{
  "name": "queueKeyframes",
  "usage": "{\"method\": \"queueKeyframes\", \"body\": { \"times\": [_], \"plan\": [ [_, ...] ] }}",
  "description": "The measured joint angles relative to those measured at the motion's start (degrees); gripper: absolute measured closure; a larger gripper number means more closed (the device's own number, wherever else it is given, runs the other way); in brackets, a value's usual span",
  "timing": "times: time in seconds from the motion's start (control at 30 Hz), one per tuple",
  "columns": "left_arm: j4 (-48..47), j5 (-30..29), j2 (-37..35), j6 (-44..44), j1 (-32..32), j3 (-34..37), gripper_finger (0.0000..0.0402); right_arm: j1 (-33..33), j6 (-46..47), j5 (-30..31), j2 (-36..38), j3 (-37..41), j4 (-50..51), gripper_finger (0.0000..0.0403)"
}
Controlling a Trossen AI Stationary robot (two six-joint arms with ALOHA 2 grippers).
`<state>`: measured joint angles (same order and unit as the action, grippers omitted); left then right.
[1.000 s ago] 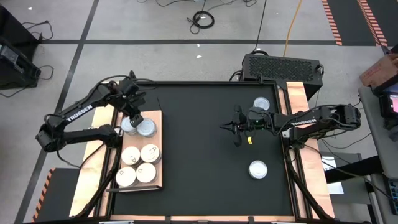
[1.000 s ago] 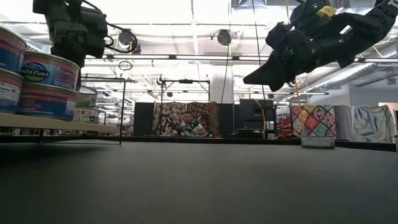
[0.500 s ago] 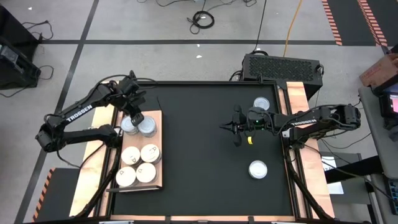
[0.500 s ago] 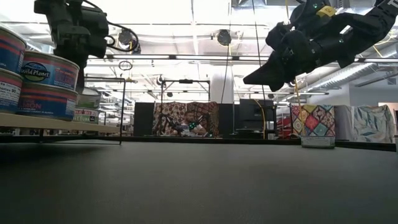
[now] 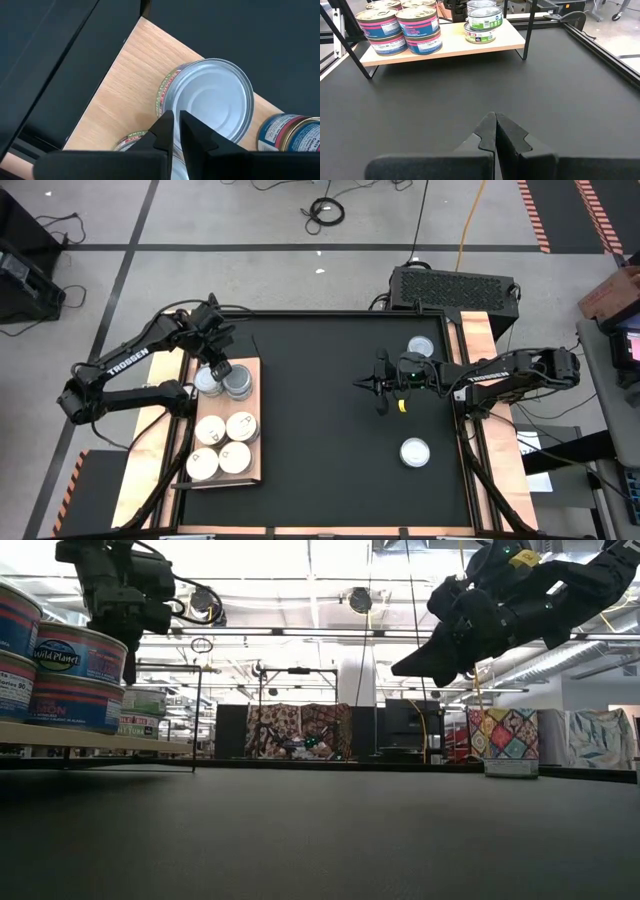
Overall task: Stack canned seafood by type on shelf
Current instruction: Stack the green tuna can on top of the green tuna can on the shelf
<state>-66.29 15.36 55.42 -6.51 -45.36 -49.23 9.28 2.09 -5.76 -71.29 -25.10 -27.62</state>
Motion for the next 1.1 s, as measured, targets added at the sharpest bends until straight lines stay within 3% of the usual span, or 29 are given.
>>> {"method": "queueKeyframes", "body": {
  "times": [0.53,0.93,1.1],
  "plan": [
    [4.5,-0.5,0.3,0.2,3.9,0.1,0.0368,0.0,0.2,0.0,0.0,0.0,0.0,0.0403],
    [7.6,-8.6,6.6,2.7,6.1,-0.2,0.0368,0.0,0.2,0.0,0.0,0.0,0.0,0.0403],
    [7.5,-9.4,7.3,2.7,6.1,-0.2,0.0368,0.0,0.2,0.0,0.0,0.0,0.0,0.0403]
  ]
}}
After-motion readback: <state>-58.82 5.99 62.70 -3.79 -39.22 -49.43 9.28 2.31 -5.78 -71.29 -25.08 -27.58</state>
